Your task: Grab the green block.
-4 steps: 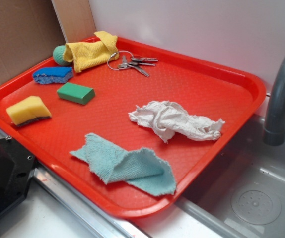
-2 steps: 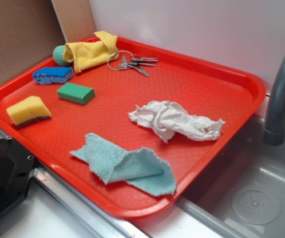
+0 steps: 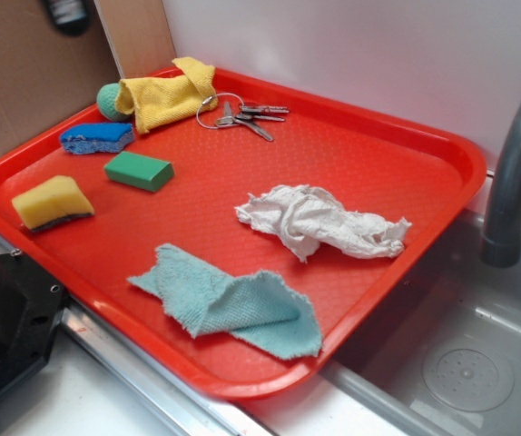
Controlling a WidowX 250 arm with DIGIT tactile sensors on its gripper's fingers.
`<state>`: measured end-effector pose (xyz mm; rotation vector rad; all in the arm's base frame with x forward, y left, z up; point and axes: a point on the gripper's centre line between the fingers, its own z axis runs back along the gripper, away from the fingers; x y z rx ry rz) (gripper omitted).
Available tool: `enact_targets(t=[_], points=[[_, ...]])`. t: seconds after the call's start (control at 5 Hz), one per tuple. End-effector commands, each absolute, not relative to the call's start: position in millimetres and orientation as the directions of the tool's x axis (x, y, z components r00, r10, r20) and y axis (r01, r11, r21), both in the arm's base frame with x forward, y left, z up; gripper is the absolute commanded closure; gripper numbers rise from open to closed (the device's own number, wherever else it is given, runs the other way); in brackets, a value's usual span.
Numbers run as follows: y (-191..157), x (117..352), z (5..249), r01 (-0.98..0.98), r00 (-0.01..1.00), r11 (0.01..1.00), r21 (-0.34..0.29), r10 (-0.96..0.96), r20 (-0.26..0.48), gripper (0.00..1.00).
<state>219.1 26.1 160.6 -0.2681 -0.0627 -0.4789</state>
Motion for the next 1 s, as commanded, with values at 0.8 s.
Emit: enact_targets(t=[0.8], points=[[35,225,97,0.769,0.623,0.637,0.051,-0.764,0.167,0.0]])
